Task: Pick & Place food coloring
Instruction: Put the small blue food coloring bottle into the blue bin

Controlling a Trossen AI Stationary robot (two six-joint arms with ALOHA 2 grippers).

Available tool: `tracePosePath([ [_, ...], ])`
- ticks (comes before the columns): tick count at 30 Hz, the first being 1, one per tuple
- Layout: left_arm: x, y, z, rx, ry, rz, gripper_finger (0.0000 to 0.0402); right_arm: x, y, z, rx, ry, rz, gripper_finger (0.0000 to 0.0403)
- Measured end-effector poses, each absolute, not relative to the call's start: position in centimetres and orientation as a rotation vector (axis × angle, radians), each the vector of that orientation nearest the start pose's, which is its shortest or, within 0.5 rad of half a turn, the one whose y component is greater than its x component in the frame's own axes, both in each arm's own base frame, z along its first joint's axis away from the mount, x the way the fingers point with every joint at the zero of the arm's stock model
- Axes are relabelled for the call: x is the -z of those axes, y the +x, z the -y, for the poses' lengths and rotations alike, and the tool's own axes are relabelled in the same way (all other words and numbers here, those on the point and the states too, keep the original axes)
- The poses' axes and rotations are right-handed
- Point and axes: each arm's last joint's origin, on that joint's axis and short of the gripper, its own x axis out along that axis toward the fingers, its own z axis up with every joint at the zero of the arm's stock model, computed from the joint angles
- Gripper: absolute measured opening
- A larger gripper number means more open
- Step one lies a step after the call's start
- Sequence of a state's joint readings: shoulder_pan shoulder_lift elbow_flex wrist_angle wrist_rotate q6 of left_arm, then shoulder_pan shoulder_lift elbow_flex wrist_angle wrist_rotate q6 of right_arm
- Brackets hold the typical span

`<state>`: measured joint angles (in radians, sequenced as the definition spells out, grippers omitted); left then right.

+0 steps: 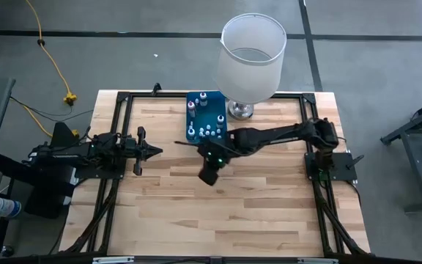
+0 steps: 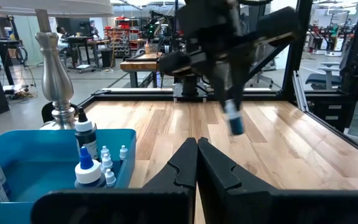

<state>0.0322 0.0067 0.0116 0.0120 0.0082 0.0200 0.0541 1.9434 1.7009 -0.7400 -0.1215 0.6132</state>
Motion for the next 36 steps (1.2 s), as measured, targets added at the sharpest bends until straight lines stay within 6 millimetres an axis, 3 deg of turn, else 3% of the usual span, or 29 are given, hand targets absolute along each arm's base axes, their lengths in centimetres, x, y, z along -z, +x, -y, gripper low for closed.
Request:
tracePosePath([
  [9,-16.8,9.7,-0.3,-0.024,0.021,0.016,0.0,-26.8,44.8,2.3,0.348,0.544,-0.896,0.0054],
  [22,-16.8,9.7,-0.3,-0.025,0.021,0.016,0.0,-26.3,43.6,8.1,0.697,0.492,-0.875,0.0055],
  [36,-16.8,9.7,-0.3,-0.024,0.021,0.017,0.0,-21.0,44.2,11.4,0.87,0.593,-0.962,0.0055],
])
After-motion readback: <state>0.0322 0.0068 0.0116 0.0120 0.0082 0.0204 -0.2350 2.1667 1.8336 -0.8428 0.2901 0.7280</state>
